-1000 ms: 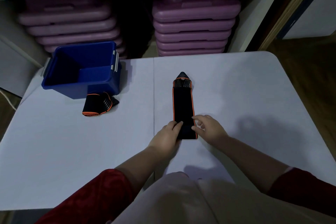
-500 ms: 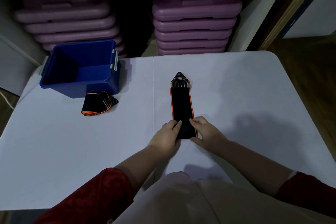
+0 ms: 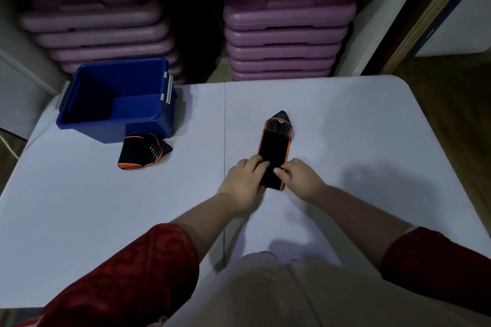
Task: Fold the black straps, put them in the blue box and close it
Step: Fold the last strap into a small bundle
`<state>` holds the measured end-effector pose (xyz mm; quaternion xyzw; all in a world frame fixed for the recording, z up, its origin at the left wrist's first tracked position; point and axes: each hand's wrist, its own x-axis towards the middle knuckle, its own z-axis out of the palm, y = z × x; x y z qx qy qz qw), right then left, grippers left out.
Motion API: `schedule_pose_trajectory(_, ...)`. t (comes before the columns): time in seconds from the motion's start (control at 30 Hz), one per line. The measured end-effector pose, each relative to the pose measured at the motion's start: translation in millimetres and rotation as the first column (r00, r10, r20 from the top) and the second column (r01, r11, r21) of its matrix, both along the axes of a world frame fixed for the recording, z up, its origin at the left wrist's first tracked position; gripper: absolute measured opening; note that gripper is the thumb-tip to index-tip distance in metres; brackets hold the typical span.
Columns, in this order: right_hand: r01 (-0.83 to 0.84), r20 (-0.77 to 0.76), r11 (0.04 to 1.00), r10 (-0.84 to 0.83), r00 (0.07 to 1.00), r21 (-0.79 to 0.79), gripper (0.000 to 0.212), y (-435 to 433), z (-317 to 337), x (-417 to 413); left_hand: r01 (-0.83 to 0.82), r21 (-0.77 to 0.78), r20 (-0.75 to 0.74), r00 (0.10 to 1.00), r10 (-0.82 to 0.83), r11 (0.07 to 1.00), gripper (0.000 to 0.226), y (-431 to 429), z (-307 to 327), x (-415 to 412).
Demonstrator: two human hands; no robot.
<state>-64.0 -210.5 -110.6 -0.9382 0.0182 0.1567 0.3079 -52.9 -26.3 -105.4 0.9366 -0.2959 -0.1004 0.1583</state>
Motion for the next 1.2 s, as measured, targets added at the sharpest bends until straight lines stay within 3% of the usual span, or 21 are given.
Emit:
schedule_pose_trajectory(0.13, 0.104, 0.075, 0.994, -0.105, 0.992, 0.013, 0.016, -2, 2, 3, 0.081, 0.162, 0.029, 0.996, -0.087, 0.984, 0.066, 0, -2, 7)
schedule_pose_trajectory(0.27, -0.065, 0.079, 0.998, 0.064, 0.995, 0.005, 0.024, -2, 6, -10, 0.093, 0.077, -0.12, 0.989, -0.083, 0.993, 0.049, -2, -1, 5)
schedule_pose_trajectory(0.47, -0.19, 0.133, 0.979, 0.179, 0.975, 0.076, 0.069, -13, -3, -46, 0.028, -0.102, -0.308, 0.95, -0.059, 0.994, 0.055, 4, 1, 4)
schedule_pose_trajectory(0.63, -0.045, 0.141, 0.989, 0.025, 0.99, 0.137, 0.035, -13, 1, -41, -0.062, -0.172, -0.349, 0.937, -0.002, 0.983, 0.051, 4, 1, 5)
schedule_pose_trajectory(0.73, 0.059, 0.15, 0.987, -0.081, 0.985, 0.148, 0.032, -13, -1, -31, -0.016, -0.174, -0.201, 0.979, -0.02, 0.985, 0.057, 6, -6, 1)
schedule_pose_trajectory(0.83, 0.263, 0.143, 0.948, -0.29, 0.946, 0.18, 0.021, -10, -1, -24, 0.166, -0.021, 0.06, 0.985, -0.164, 0.986, 0.067, 5, -13, -3)
schedule_pose_trajectory(0.93, 0.312, 0.139, 0.936, -0.335, 0.932, 0.165, 0.02, -7, -8, -21, 0.186, 0.042, 0.127, 0.974, -0.19, 0.982, 0.059, -1, -11, 0)
schedule_pose_trajectory(1.0, 0.262, 0.13, 0.949, -0.286, 0.949, 0.174, 0.027, -10, -10, -24, 0.169, 0.062, 0.132, 0.975, -0.176, 0.984, 0.052, -6, -7, 5)
schedule_pose_trajectory(1.07, 0.096, 0.157, 0.977, -0.127, 0.979, 0.191, 0.054, -20, -14, -27, 0.153, 0.075, 0.093, 0.983, -0.159, 0.985, 0.053, -9, -5, 10)
schedule_pose_trajectory(1.13, -0.056, 0.161, 0.983, 0.028, 0.987, 0.175, 0.072, -31, -15, -31, 0.118, 0.009, -0.01, 0.993, -0.118, 0.993, 0.057, -10, -3, 12)
schedule_pose_trajectory(1.2, -0.094, 0.17, 0.982, 0.066, 0.983, 0.162, 0.07, -39, -14, -32, 0.03, -0.123, -0.168, 0.984, -0.051, 0.992, 0.052, -8, 4, 12)
